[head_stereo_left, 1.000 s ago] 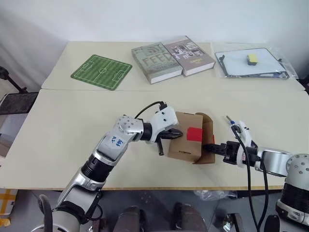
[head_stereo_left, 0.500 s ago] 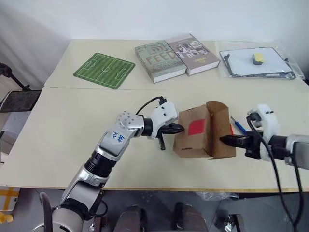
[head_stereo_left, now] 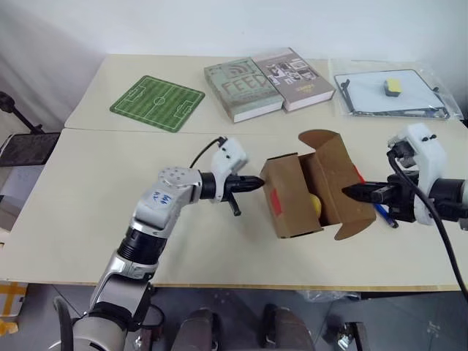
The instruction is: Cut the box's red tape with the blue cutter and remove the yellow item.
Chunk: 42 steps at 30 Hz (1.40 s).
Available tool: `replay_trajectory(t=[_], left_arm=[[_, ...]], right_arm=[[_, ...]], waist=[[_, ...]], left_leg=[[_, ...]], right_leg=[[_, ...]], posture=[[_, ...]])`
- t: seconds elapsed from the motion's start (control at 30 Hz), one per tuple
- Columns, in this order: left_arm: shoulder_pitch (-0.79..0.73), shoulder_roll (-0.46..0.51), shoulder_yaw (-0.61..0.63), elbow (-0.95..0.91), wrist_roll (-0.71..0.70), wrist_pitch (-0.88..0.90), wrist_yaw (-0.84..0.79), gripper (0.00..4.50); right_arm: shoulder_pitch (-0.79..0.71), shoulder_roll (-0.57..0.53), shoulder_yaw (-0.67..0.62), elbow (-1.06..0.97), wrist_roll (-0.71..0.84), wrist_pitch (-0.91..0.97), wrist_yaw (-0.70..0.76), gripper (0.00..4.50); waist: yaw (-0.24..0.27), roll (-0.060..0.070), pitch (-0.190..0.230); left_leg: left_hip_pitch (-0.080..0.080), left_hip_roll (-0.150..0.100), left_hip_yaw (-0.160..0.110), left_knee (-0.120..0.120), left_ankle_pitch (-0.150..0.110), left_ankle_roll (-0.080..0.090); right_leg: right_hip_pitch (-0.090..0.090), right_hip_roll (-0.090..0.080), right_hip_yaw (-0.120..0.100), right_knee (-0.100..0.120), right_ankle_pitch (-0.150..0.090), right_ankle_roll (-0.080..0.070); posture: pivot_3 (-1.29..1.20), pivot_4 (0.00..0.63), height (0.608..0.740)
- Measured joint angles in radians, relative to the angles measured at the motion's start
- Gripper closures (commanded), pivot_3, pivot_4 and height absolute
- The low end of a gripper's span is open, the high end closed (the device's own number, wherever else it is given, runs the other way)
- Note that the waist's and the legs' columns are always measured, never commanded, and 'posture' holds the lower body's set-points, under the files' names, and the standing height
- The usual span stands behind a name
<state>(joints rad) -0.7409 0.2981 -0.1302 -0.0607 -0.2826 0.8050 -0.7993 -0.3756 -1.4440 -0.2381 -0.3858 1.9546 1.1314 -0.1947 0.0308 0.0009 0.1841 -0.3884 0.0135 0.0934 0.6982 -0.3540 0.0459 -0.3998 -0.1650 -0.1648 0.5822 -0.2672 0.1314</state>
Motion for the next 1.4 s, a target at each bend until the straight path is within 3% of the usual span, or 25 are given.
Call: replay_trajectory(t=[0.17, 0.4, 0.63, 0.8, 1.17, 1.4], left_arm=[[-0.064, -0.005, 0.109, -0.034, -0.145, 0.132, 0.000, 4.50], [-0.123, -0.065, 0.116, -0.058, -0.244, 0.181, 0.018, 4.50], [-0.132, -0.056, -0.145, 0.015, -0.101, -0.002, -0.007, 4.50], [-0.135, -0.005, -0.240, 0.070, 0.012, -0.160, -0.047, 4.50], [-0.115, 0.106, -0.251, 0.046, 0.056, -0.236, -0.114, 4.50], [-0.066, 0.159, -0.239, -0.009, 0.065, -0.218, -0.098, 4.50]], right_arm=[[-0.010, -0.009, 0.042, 0.003, 0.000, -0.020, 0.004, 4.47], [-0.035, 0.008, 0.099, 0.001, 0.000, -0.044, -0.026, 4.47], [-0.094, 0.047, 0.156, 0.005, 0.000, -0.056, -0.061, 4.47], [-0.104, 0.049, 0.164, 0.011, 0.000, -0.055, -0.072, 4.47], [-0.063, -0.023, 0.118, 0.069, 0.003, -0.015, -0.064, 4.47], [-0.060, 0.090, 0.159, 0.137, 0.001, -0.020, -0.213, 4.47]], waist=[[0.002, -0.001, 0.001], [0.012, -0.001, 0.001], [0.021, -0.001, 0.001], [0.021, -0.001, 0.001], [0.022, -0.001, 0.001], [0.018, -0.001, 0.001]], left_leg=[[0.000, 0.000, 0.000, 0.000, 0.000, 0.000], [0.000, -0.001, 0.001, 0.001, 0.000, 0.000], [0.000, -0.001, 0.002, 0.001, 0.000, 0.000], [-0.001, -0.001, 0.002, 0.001, 0.000, 0.000], [-0.001, 0.000, 0.001, 0.001, 0.000, 0.000], [0.003, 0.001, 0.002, 0.003, 0.001, -0.001]], right_leg=[[0.000, 0.000, 0.000, 0.000, 0.000, 0.000], [0.000, 0.000, 0.000, 0.000, 0.000, 0.001], [0.000, 0.001, 0.000, 0.000, 0.000, 0.001], [-0.002, 0.001, 0.000, 0.000, 0.000, 0.001], [-0.001, 0.001, 0.001, 0.001, 0.000, 0.001], [0.001, 0.001, 0.002, 0.003, 0.000, 0.001]], posture=[[0.00, 0.150, 0.740], [0.00, 0.150, 0.740], [0.00, 0.150, 0.740], [0.00, 0.150, 0.740], [0.00, 0.150, 0.740], [0.00, 0.150, 0.740]])
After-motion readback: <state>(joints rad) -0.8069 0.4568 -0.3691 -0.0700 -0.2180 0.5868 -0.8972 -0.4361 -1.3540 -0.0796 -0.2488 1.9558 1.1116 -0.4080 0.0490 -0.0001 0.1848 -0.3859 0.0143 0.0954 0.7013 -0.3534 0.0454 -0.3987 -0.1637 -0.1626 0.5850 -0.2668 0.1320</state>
